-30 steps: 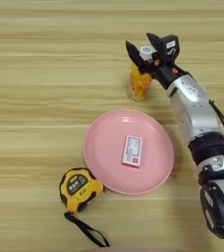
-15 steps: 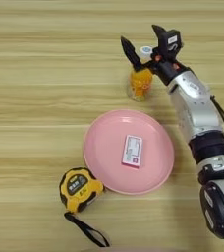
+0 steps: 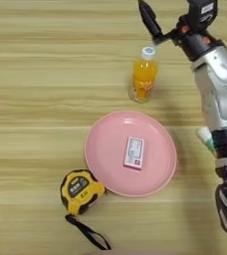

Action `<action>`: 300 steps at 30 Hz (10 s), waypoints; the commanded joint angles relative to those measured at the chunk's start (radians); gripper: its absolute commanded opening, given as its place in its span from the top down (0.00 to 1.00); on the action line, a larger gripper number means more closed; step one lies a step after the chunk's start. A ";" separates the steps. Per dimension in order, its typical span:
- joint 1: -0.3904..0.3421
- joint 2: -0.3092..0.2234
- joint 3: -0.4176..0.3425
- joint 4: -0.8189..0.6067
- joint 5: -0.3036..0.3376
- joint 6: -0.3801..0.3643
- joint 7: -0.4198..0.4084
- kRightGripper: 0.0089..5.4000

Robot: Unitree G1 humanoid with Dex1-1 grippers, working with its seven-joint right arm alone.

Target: Move the objects on the table

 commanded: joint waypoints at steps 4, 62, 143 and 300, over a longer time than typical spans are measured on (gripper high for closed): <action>0.031 -0.164 -0.045 -0.257 0.035 0.169 0.044 0.00; 0.559 -0.602 0.022 -0.128 -0.072 0.477 0.565 0.10; -0.097 -0.244 0.097 0.688 -0.222 0.290 0.217 0.69; 0.002 -0.042 0.725 0.039 -0.312 0.074 0.889 0.01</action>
